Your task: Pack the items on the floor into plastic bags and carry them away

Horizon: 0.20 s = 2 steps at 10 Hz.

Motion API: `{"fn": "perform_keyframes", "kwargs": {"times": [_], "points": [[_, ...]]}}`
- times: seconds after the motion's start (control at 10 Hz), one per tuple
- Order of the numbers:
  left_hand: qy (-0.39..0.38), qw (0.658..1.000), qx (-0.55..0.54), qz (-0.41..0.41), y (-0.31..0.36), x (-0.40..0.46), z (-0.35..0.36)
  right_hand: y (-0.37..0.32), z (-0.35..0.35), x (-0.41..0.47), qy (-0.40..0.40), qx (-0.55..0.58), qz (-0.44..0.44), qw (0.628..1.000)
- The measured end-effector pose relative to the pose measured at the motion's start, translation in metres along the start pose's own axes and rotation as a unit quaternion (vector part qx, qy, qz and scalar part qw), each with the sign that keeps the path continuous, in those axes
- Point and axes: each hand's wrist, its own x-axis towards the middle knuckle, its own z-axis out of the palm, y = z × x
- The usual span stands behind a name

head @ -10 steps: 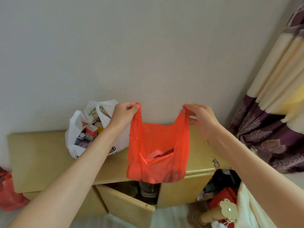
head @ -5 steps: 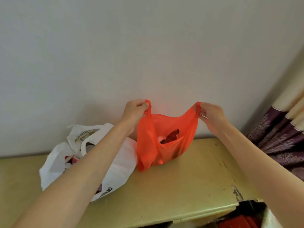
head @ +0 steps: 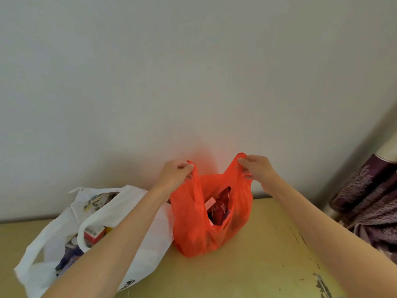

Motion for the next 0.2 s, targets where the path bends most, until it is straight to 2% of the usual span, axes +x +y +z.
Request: {"fn": "perform_keyframes", "kwargs": {"times": [0.1,0.2], "points": [[-0.009,0.997,0.067,0.020,0.010,0.005,-0.004,-0.011,-0.005,0.007,0.014,-0.184,-0.034,0.982],[0.010,0.984,0.166,0.065,0.023,0.004,-0.010,-0.030,-0.015,0.002,0.029,-0.311,-0.099,0.945]]}}
